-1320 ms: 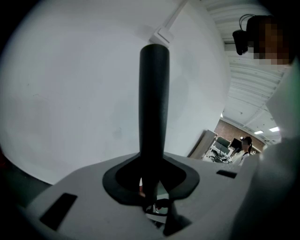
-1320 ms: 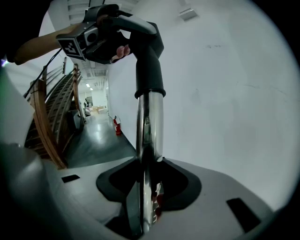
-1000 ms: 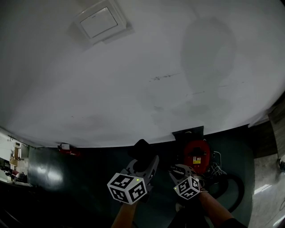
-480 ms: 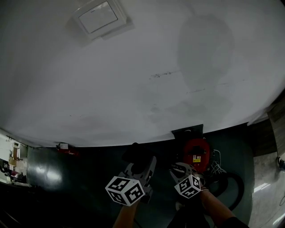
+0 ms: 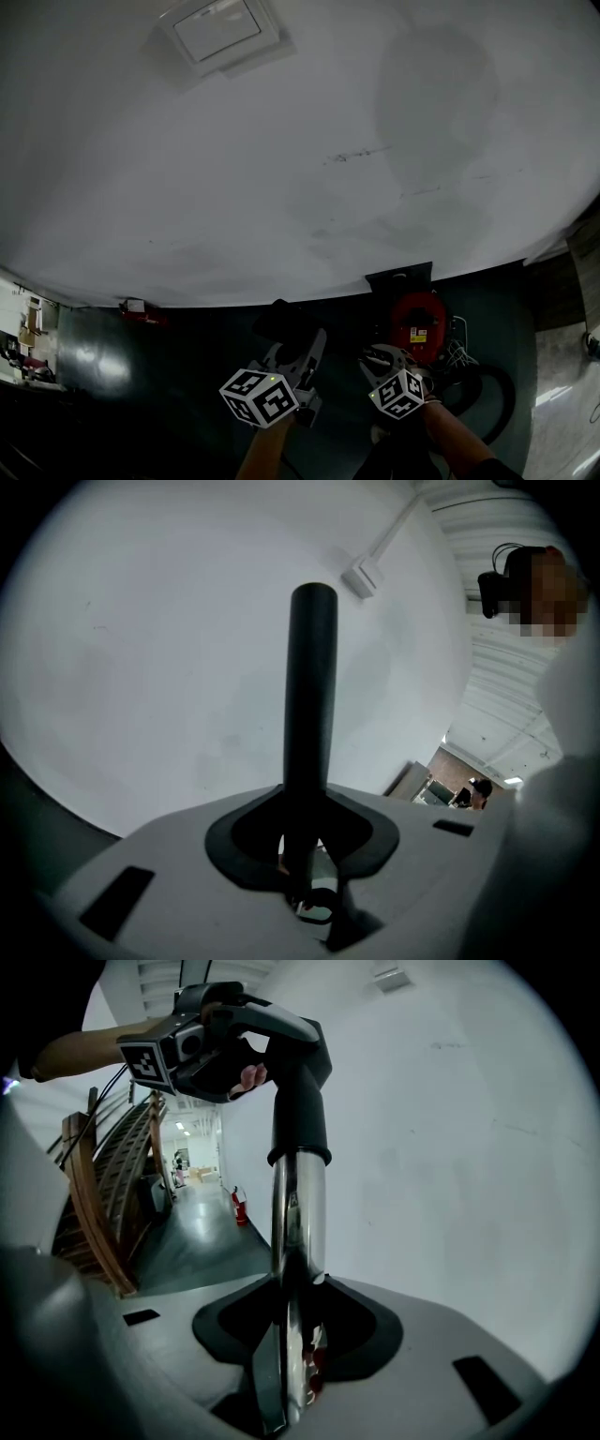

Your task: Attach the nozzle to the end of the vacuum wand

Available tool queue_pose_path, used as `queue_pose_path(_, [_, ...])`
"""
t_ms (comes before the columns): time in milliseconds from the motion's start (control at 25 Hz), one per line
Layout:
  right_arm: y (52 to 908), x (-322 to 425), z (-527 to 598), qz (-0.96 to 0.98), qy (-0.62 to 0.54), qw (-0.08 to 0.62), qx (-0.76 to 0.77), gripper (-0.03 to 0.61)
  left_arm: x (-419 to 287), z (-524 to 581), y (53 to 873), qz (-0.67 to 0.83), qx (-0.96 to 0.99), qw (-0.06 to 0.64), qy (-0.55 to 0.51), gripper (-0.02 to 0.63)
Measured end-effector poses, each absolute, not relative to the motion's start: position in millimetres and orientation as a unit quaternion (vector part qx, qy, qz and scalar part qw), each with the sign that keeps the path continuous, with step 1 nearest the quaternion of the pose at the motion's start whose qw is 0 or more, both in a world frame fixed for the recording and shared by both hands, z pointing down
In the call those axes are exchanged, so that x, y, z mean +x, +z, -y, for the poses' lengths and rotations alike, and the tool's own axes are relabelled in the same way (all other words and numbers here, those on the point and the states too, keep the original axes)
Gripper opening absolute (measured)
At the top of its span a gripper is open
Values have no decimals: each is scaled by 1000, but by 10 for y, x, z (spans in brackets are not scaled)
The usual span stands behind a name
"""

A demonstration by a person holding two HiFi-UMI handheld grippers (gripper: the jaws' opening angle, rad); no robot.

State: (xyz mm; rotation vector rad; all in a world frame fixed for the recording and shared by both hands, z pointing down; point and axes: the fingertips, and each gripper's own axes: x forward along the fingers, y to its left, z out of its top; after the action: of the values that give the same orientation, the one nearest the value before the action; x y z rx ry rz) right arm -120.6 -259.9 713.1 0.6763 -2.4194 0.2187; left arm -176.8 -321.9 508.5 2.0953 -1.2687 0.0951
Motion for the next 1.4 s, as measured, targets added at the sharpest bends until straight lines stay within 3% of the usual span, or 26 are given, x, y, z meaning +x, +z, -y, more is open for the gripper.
queue_pose_path(520, [7088, -1111, 2706, 909, 88, 303, 274, 153, -1610, 3238, 5036, 485, 818, 304, 49, 86])
queue_pose_path(680, [7025, -936, 2849, 906, 95, 296, 288, 153, -1512, 3177, 4883, 487, 827, 280, 24, 172])
queue_pose_path(840, [7019, -813, 3042, 904, 110, 294, 290, 153, -1448, 3048, 4829, 476, 840, 258, 44, 187])
queue_pose_path(1400, [7210, -1046, 3234, 912, 127, 285, 268, 154, -1693, 2479, 5127, 499, 813, 294, 52, 187])
